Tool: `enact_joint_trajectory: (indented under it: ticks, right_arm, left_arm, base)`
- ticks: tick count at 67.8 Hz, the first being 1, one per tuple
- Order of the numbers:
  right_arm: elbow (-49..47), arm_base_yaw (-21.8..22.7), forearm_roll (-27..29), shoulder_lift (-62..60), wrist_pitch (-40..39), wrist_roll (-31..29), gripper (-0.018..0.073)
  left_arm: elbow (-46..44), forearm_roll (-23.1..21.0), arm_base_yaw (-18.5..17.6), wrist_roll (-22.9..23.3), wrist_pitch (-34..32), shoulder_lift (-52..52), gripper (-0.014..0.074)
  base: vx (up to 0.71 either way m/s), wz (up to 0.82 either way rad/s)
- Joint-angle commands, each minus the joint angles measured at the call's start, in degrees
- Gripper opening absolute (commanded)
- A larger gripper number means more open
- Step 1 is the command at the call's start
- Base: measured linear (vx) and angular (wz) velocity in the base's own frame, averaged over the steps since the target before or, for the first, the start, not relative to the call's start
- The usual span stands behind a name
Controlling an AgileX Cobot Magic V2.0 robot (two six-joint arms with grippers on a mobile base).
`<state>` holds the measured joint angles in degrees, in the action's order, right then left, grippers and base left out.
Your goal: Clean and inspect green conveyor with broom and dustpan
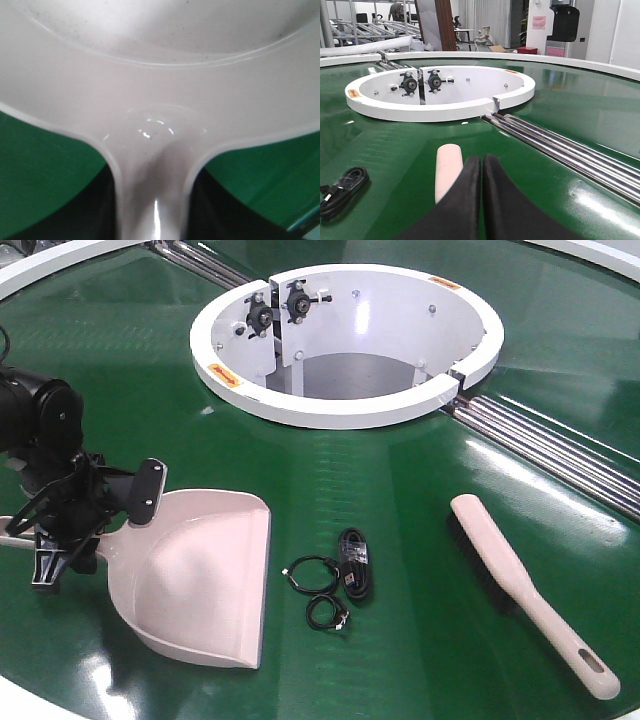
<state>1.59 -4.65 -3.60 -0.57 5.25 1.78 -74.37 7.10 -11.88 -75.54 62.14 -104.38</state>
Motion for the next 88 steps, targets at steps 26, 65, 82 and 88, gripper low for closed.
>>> enact_joint_trajectory:
  ticks: [26, 65, 82, 88]
  right_arm:
    - [1.21, 0.35, -0.56, -1.04, -4.37, -0.09, -0.0010]
    - [-27.46, 0.35, 5.22, 19.19, 19.47, -1.20, -0.0010]
    - [-32.12, 0.35, 6.73, 31.01, 28.92, -0.82, -0.0010]
    - [-32.30, 0.35, 7.30, 33.22, 30.84, -1.11, -0.0005]
  left_arm:
    - [-1.57, -0.21, -0.48, 0.65, -0.24, 2.63, -0.0007]
    - [-1.57, -0.21, -0.48, 0.65, -0.24, 2.63, -0.0007]
    - [-1.57, -0.21, -0.48, 0.65, -0.24, 2.63, -0.0007]
    - [-1.57, -0.21, -0.48, 0.65, -0.24, 2.63, -0.0007]
  base:
    - [0.00, 0.00]
    - [0.00, 0.00]
    - [0.00, 0.00]
    - [0.00, 0.00]
